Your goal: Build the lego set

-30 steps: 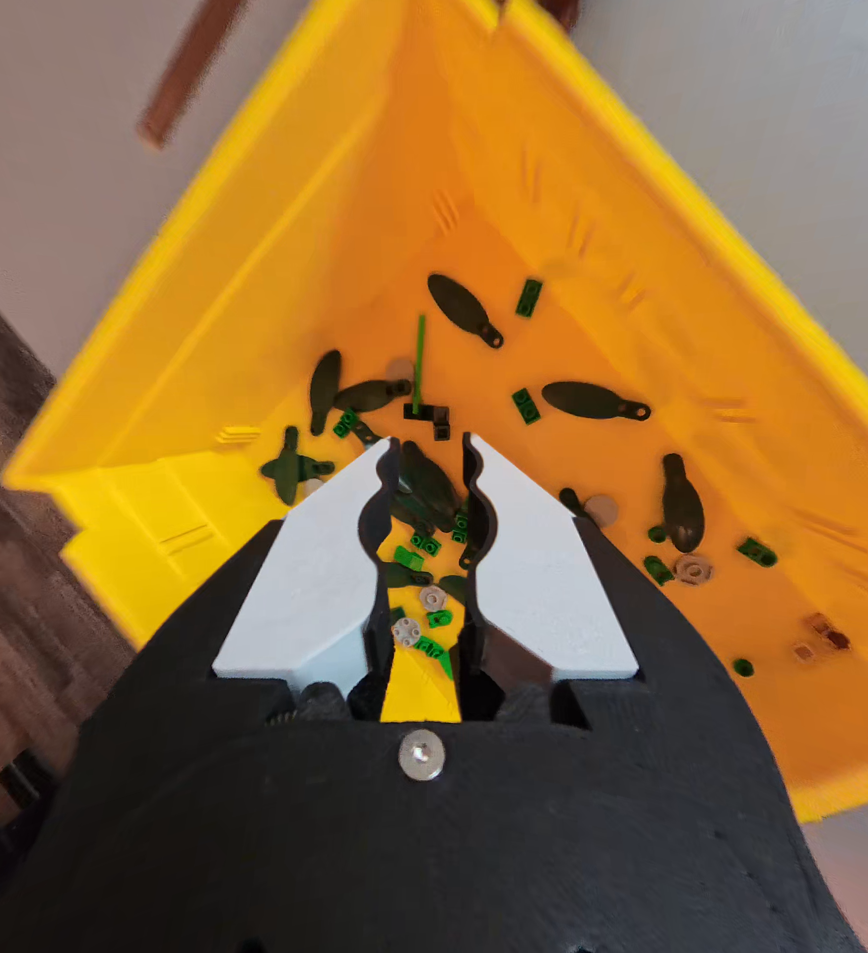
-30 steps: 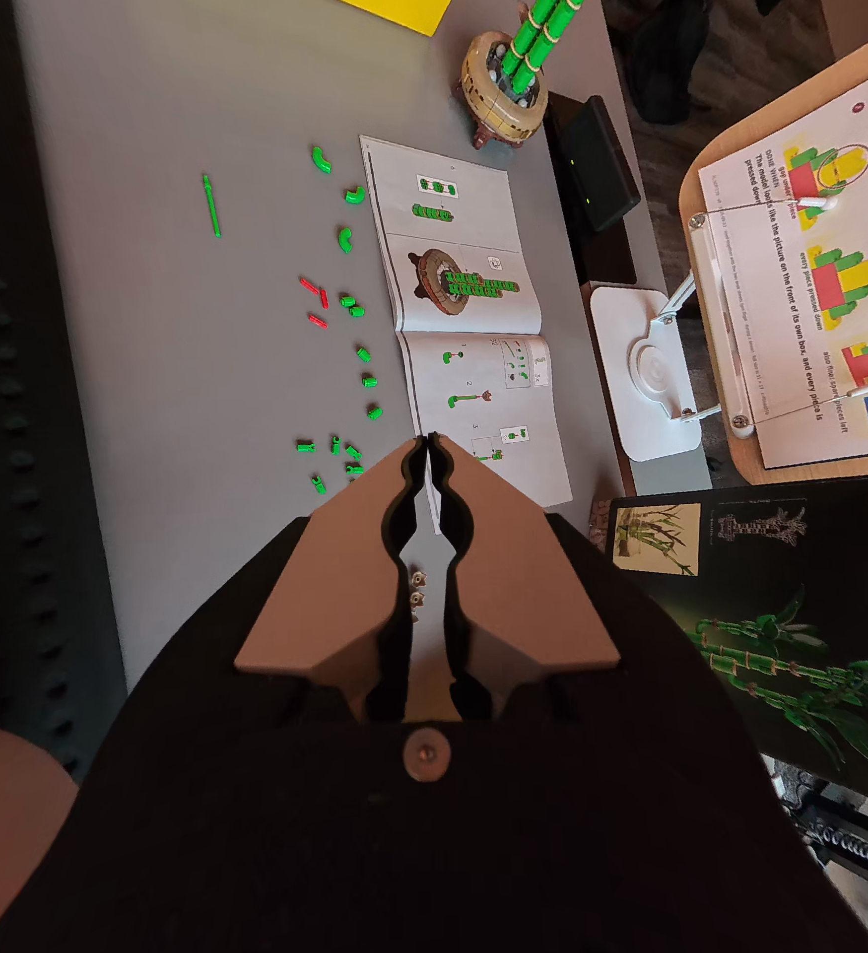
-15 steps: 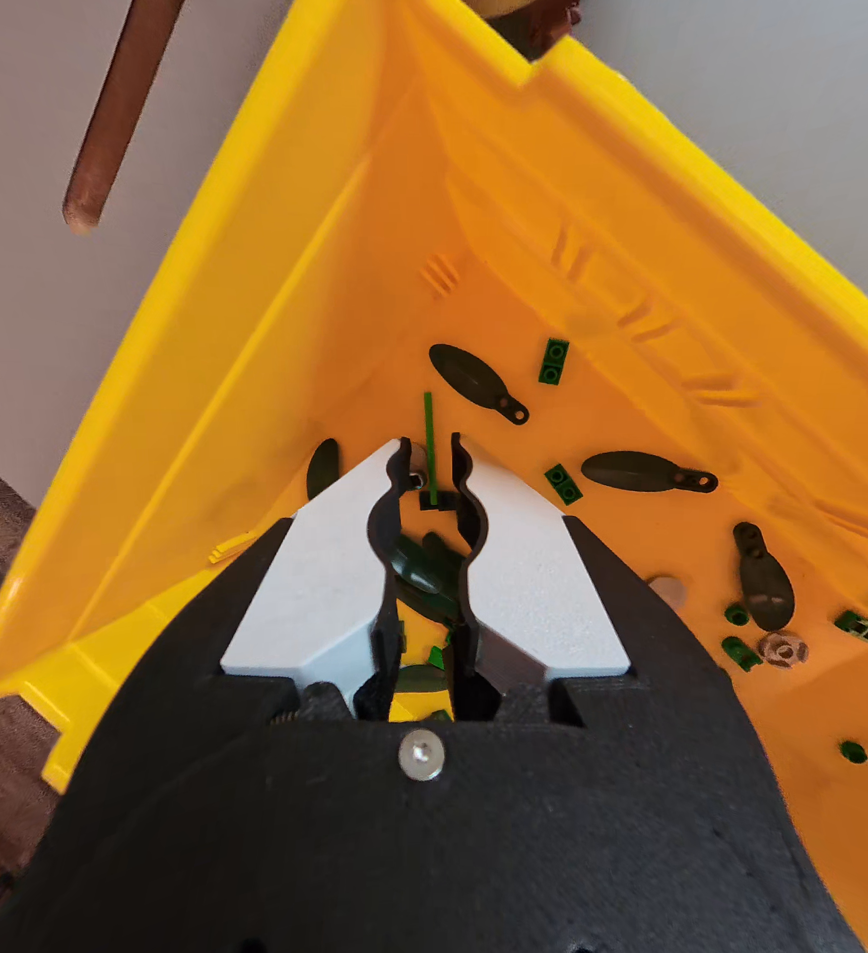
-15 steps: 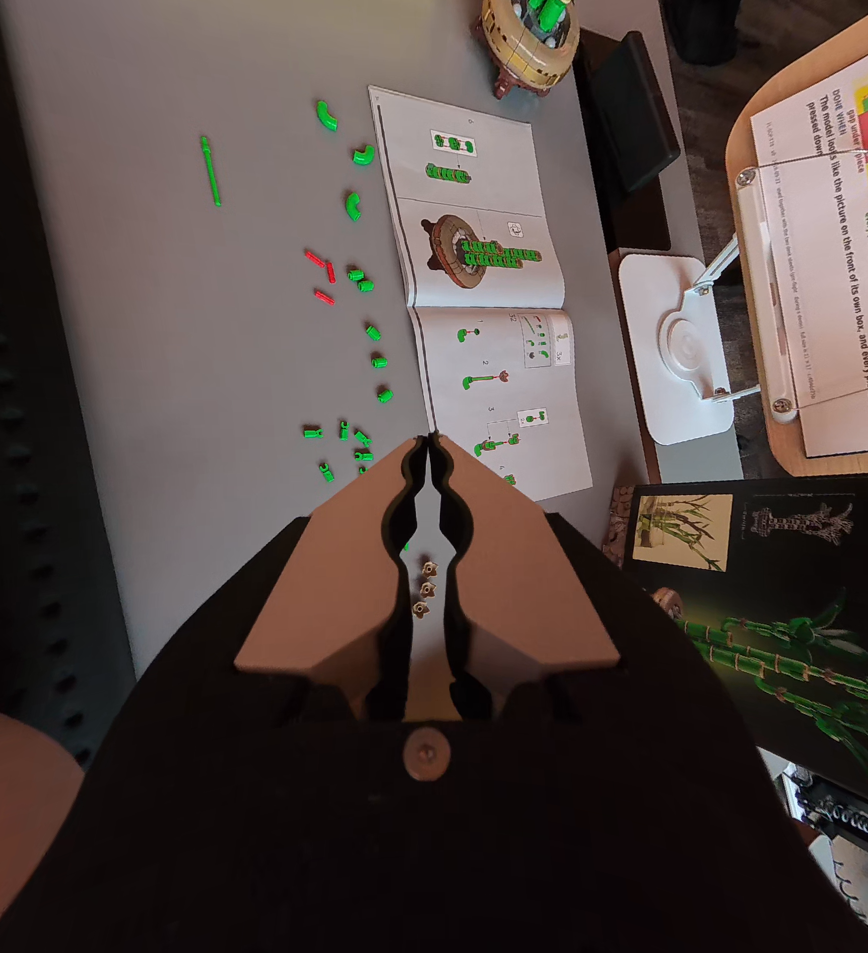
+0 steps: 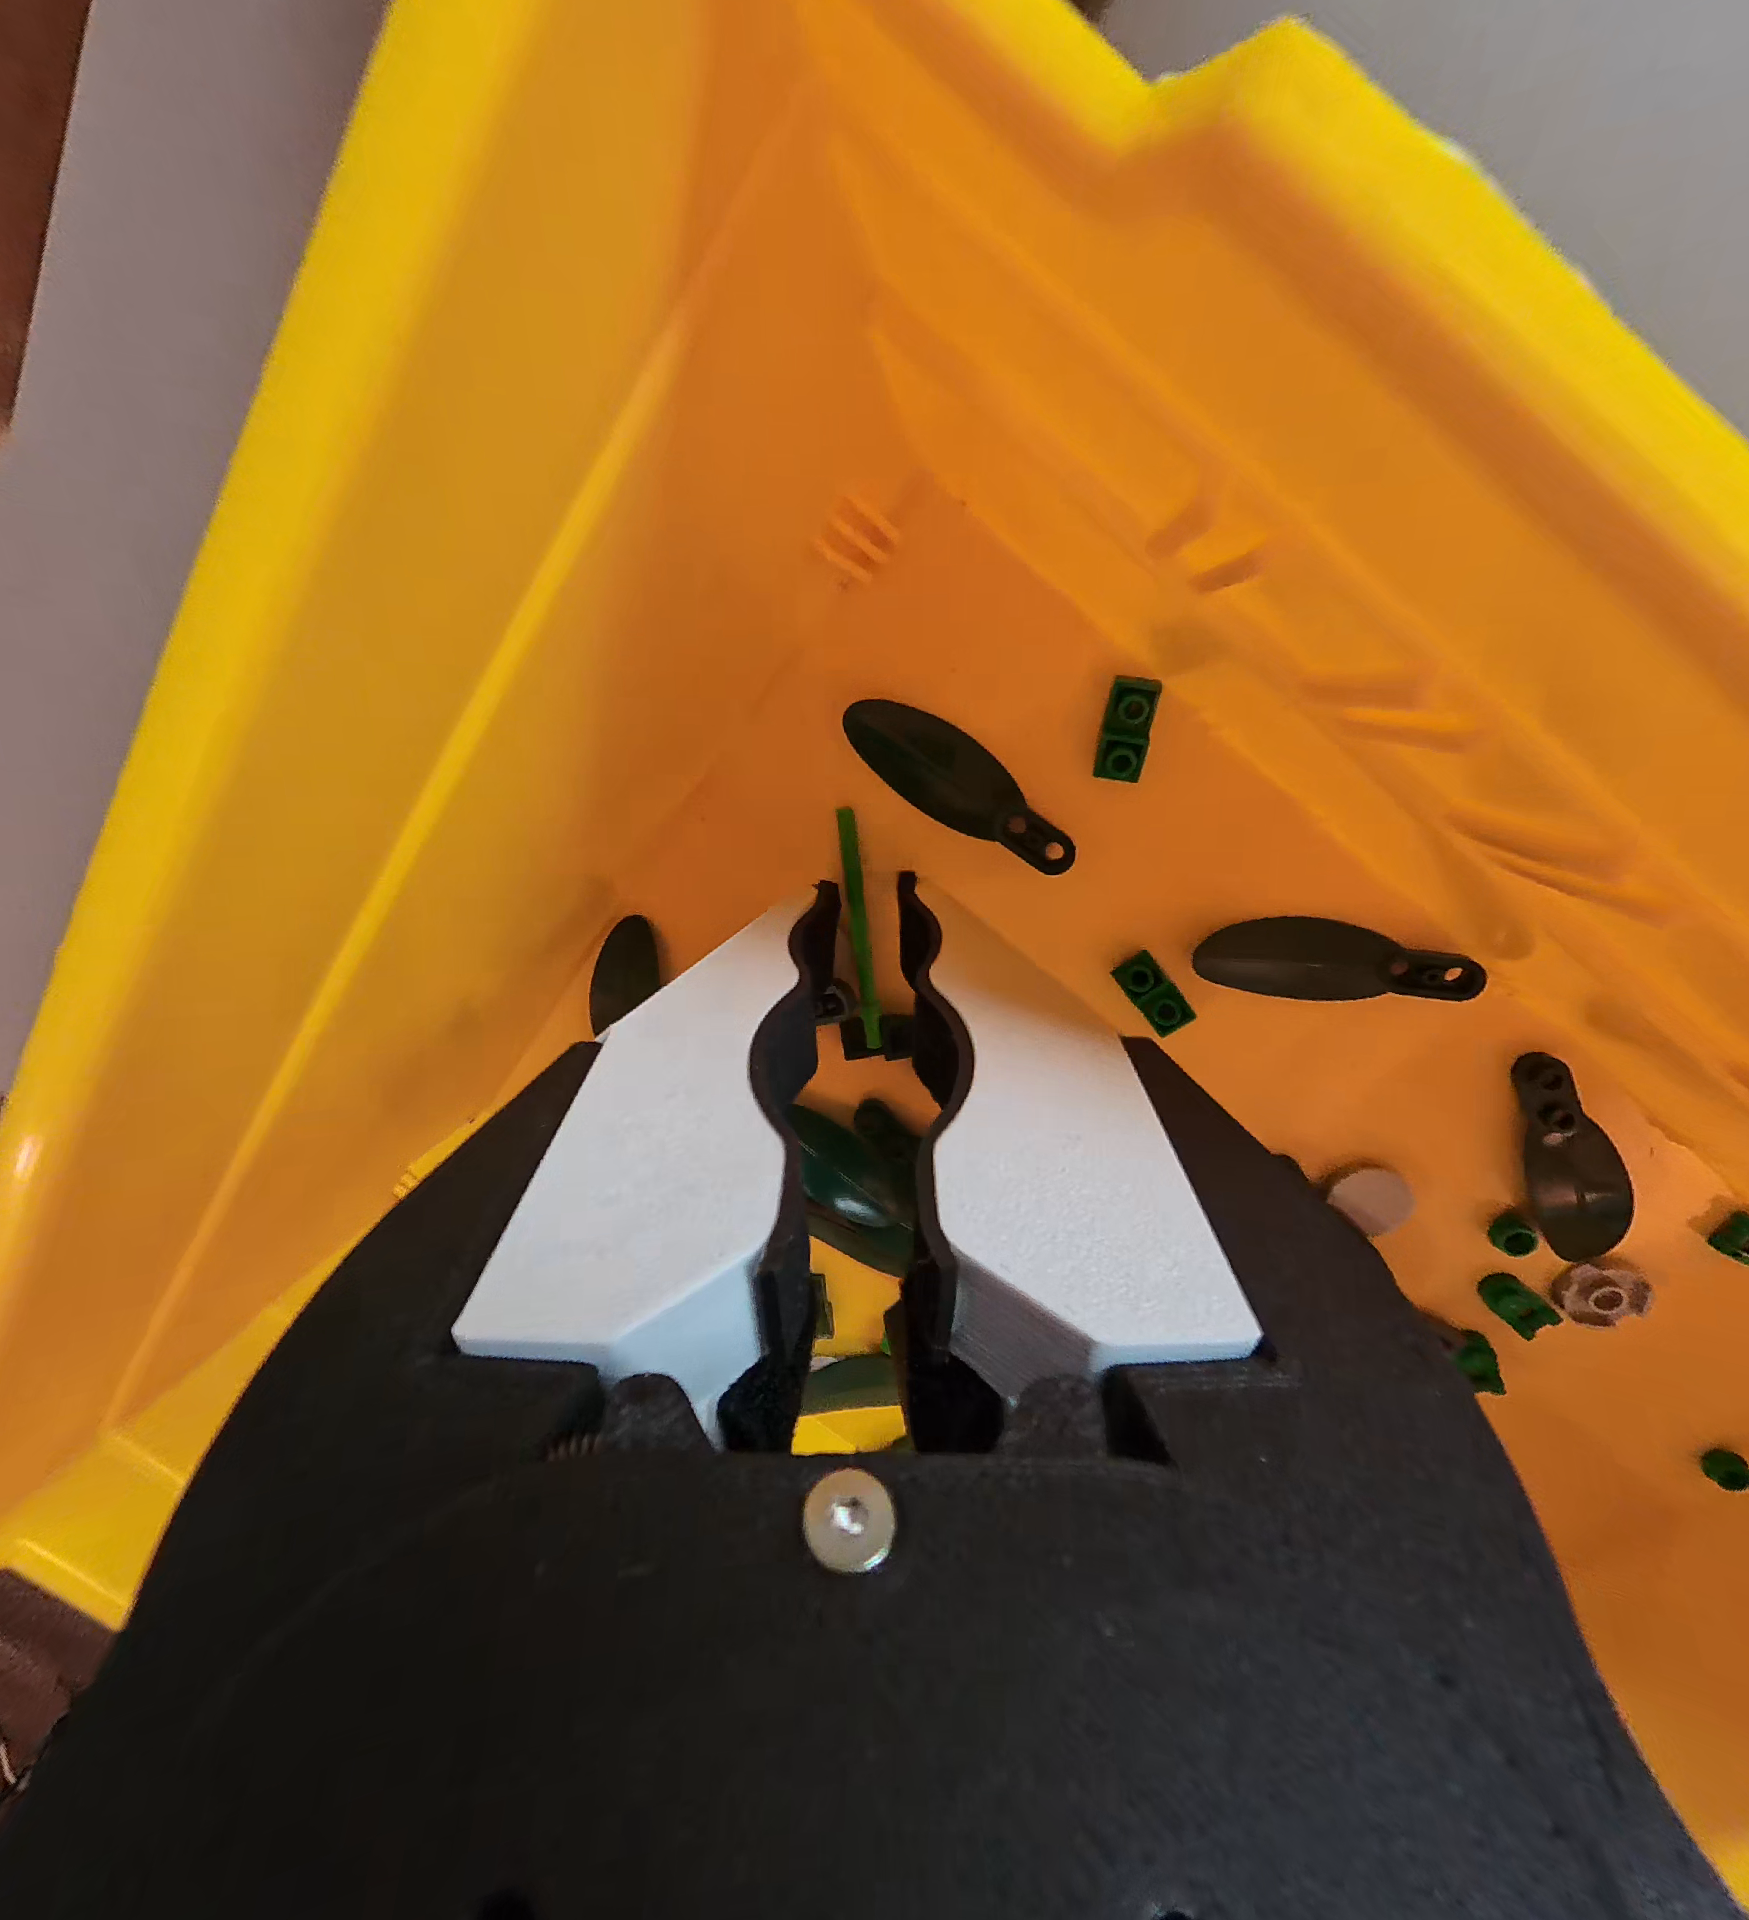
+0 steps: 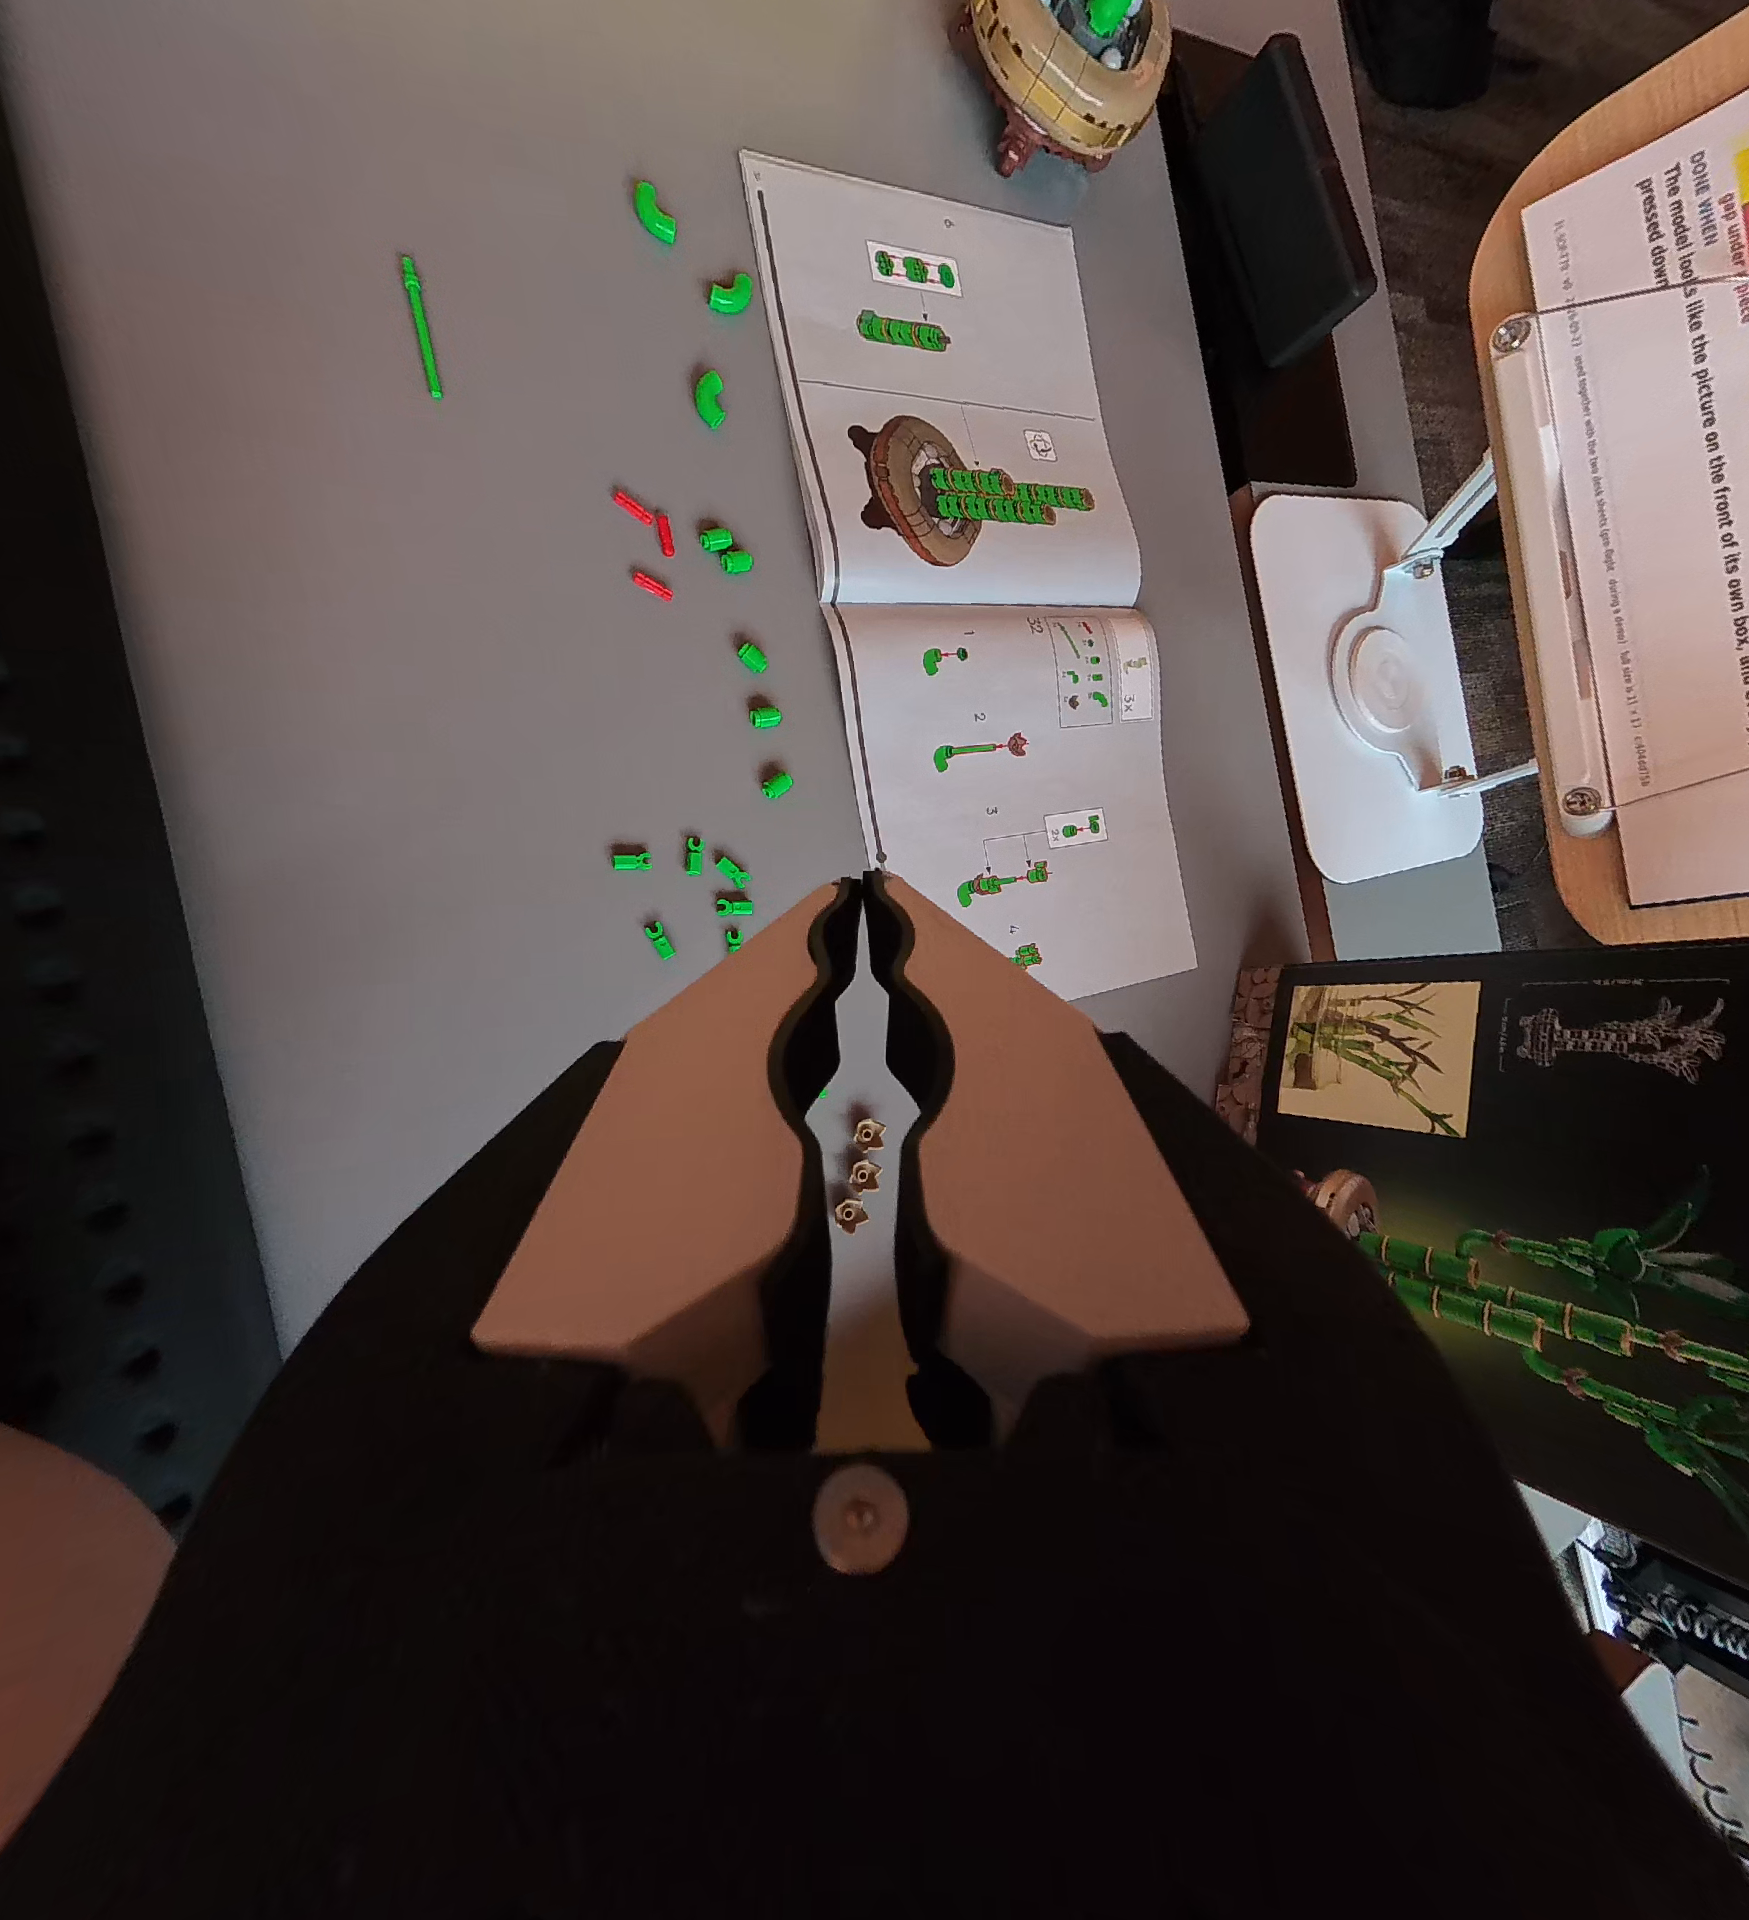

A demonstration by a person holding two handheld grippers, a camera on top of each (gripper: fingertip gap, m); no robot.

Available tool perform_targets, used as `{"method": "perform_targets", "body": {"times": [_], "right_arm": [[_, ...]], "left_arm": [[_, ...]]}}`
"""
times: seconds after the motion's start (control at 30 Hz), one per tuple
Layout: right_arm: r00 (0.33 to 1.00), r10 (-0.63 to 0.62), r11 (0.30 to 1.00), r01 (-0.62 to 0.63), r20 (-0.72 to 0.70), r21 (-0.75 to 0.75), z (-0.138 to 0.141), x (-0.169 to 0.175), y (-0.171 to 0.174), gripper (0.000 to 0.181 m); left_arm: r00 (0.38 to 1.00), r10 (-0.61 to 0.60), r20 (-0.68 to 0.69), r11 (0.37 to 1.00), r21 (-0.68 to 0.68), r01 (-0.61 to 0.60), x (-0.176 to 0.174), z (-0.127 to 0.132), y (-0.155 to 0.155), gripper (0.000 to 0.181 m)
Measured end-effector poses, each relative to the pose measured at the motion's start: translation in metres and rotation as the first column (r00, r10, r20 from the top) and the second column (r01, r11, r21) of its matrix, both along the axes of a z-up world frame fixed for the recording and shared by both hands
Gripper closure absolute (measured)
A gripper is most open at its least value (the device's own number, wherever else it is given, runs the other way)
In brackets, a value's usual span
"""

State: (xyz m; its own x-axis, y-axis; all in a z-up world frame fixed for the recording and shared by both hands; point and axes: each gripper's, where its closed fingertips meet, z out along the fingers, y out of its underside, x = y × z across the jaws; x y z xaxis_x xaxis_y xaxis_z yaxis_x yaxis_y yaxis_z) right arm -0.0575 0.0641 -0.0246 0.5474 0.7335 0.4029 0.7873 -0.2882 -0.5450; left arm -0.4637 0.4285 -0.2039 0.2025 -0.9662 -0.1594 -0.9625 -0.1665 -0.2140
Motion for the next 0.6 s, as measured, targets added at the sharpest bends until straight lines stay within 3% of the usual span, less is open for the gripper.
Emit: {"method": "perform_targets", "body": {"times": [0.27,0.37,0.43,0.5,0.6], "right_arm": [[1.000,0.000,1.000,0.000,0.004,-0.005,-0.001,0.000,0.000,0.181],[1.000,0.000,1.000,0.000,0.005,0.002,0.000,0.000,-0.001,0.181],[1.000,0.000,1.000,0.000,0.000,0.011,0.003,0.001,-0.002,0.181],[1.000,0.001,1.000,-0.001,-0.004,0.018,0.004,0.001,-0.002,0.181],[1.000,0.004,1.000,-0.004,-0.002,0.024,0.006,0.000,-0.002,0.181]], "left_arm": [[1.000,0.020,-0.011,1.000,0.007,-0.020,-0.002,0.000,0.003,0.180],[0.999,0.030,0.016,0.998,0.060,-0.031,-0.006,0.016,0.004,0.180],[0.998,0.037,0.053,0.990,0.133,-0.044,-0.007,0.044,0.003,0.180],[0.992,0.027,0.126,0.972,0.228,-0.055,0.000,0.090,-0.007,0.181],[0.953,-0.060,0.296,0.959,0.283,-0.028,0.042,0.163,-0.065,0.181]]}}
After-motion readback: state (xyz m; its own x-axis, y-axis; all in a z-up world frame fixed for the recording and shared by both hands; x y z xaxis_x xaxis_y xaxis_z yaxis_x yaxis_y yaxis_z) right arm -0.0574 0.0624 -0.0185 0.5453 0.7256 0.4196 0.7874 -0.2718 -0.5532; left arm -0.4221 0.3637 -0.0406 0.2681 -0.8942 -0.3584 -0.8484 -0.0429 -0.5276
